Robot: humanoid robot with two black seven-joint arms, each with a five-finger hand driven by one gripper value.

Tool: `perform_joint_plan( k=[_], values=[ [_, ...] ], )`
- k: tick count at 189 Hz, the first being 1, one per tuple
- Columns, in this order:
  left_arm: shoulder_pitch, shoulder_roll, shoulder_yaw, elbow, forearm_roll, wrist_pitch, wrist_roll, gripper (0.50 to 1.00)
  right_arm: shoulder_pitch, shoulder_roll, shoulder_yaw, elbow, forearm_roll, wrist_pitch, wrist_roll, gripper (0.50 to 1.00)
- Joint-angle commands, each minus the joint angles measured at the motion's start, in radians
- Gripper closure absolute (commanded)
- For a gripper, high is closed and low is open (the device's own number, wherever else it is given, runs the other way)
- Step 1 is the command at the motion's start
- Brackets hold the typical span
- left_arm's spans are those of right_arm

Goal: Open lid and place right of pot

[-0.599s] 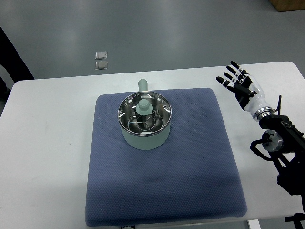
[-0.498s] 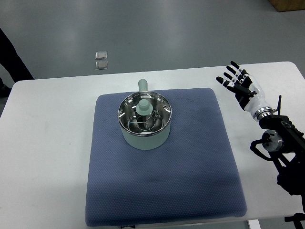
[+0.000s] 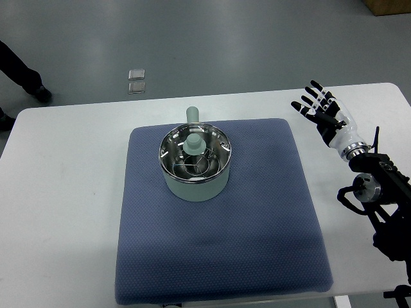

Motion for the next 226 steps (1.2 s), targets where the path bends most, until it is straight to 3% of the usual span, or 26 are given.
perform_joint_plan(
  k=[1, 66, 102, 160, 196, 226],
  values=[
    [0.0, 0.0, 0.001, -0.002, 0.0, 0.001, 0.0, 0.5, 0.0, -0.001, 0.0, 0.0, 0.001, 0.001, 0.0, 0.568],
    [0.0, 0.0, 0.001, 0.0, 0.0, 0.001, 0.0, 0.5, 0.005, -0.002, 0.002, 0.0, 0.001, 0.022, 0.002, 0.568],
    [0.0, 0.0, 0.001, 0.0, 0.0, 0.001, 0.0, 0.5, 0.003, -0.004, 0.005, 0.0, -0.001, 0.091, 0.002, 0.568],
    [0.0, 0.0, 0.001, 0.0, 0.0, 0.001, 0.0, 0.5, 0.008, -0.013, 0.002, 0.005, -0.001, 0.091, 0.002, 0.568],
    [0.0, 0.0, 0.0, 0.0, 0.0, 0.001, 0.0, 0.5, 0.06, -0.082, -0.073, 0.049, -0.001, 0.097, 0.04, 0.57],
    [0.0, 0.0, 0.0, 0.0, 0.0, -0.001, 0.0, 0.5, 0.178, -0.234, -0.29, 0.08, 0.005, 0.096, 0.15, 0.574]
  ],
)
